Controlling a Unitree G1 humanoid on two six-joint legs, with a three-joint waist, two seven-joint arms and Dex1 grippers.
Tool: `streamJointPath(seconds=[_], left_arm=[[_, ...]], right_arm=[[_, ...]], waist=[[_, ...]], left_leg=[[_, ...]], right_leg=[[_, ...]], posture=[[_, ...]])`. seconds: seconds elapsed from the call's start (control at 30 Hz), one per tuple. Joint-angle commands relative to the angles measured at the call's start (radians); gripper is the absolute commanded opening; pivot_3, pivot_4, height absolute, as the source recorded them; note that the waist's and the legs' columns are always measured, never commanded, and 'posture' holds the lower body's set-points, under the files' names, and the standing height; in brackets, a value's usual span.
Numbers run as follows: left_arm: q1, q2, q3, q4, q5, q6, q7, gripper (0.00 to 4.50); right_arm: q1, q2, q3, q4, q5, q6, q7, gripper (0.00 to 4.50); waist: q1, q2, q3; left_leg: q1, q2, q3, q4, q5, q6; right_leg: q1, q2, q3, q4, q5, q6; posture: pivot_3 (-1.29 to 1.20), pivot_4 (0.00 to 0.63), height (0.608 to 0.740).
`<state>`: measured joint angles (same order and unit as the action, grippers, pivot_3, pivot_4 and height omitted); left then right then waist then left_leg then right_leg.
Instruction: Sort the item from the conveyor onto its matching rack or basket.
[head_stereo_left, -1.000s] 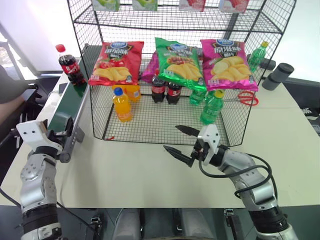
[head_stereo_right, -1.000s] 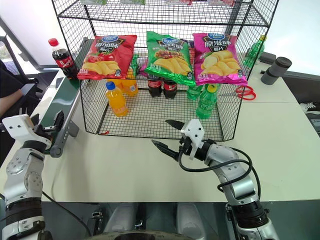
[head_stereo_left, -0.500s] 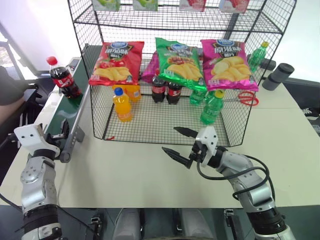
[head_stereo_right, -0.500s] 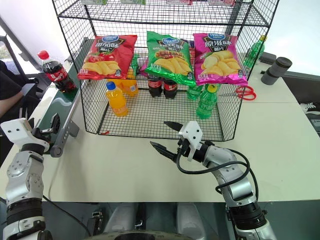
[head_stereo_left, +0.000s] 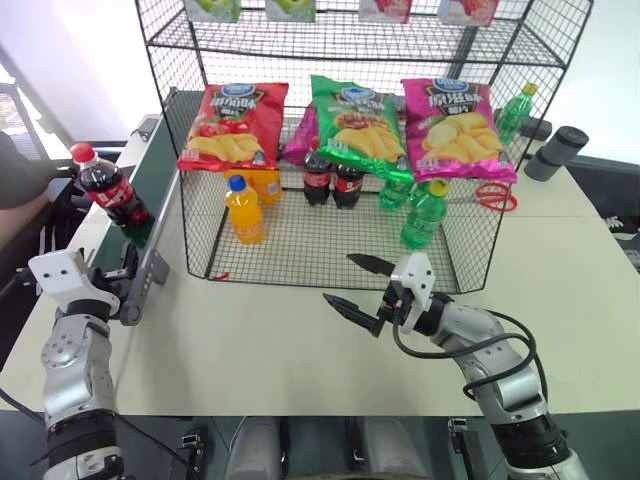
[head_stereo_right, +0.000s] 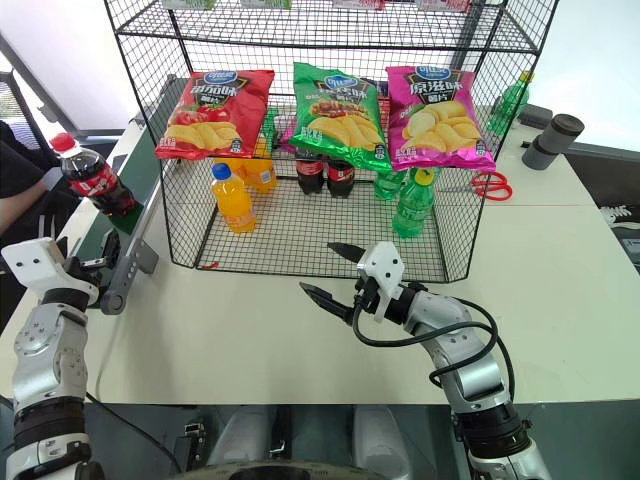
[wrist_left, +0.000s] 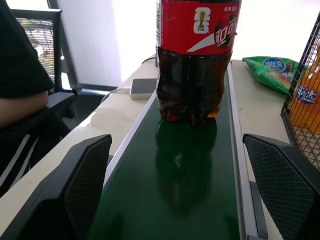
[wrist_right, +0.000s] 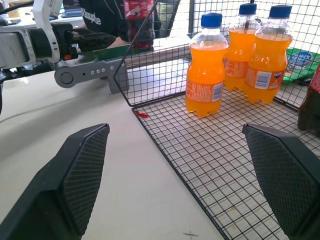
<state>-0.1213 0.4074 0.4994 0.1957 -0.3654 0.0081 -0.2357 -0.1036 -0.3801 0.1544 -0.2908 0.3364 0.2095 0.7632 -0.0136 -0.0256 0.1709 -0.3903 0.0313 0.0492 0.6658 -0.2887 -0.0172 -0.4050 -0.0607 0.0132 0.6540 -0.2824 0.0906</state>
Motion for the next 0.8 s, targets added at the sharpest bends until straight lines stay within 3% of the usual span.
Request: streamJointPath(seconds=[0.03,0.53,0.7,0.8], left_arm=[[-0.003,0.006,0.015,-0.008,0.004,-0.032,0.004,4.5],[-0.008,0.011,0.027,0.015,0.005,-0.059,0.017,4.5],[0.0,0.022,0.03,-0.001,-0.005,-0.062,0.008,2.98],[0.011,0.053,0.049,-0.03,-0.024,-0.054,-0.021,2.98]], right_arm=[[-0.007,0.008,0.0,-0.018,0.006,-0.02,0.002,4.44],[0.002,0.009,0.017,-0.028,0.002,-0.017,0.0,4.44],[0.001,0.008,0.018,-0.029,0.002,-0.015,0.0,4.5],[0.0,0.006,0.018,-0.03,0.002,-0.015,0.0,4.5]], waist=[[0.0,0.0,0.0],[0.0,0.0,0.0],[0.001,0.0,0.0],[0.001,0.0,0.0]], left_leg=[[0.0,0.0,0.0,0.0,0.0,0.0],[0.0,0.0,0.0,0.0,0.0,0.0],[0.0,0.0,0.0,0.0,0.0,0.0],[0.0,0.0,0.0,0.0,0.0,0.0]], right_leg=[[0.0,0.0,0.0,0.0,0.0,0.0],[0.0,0.0,0.0,0.0,0.0,0.0],[0.0,-0.001,0.0,0.0,0.0,0.0],[0.0,-0.001,0.0,0.0,0.0,0.0]], posture=[[0.0,0.15,0.74],[0.0,0.15,0.74],[0.0,0.15,0.74],[0.0,0.15,0.74]])
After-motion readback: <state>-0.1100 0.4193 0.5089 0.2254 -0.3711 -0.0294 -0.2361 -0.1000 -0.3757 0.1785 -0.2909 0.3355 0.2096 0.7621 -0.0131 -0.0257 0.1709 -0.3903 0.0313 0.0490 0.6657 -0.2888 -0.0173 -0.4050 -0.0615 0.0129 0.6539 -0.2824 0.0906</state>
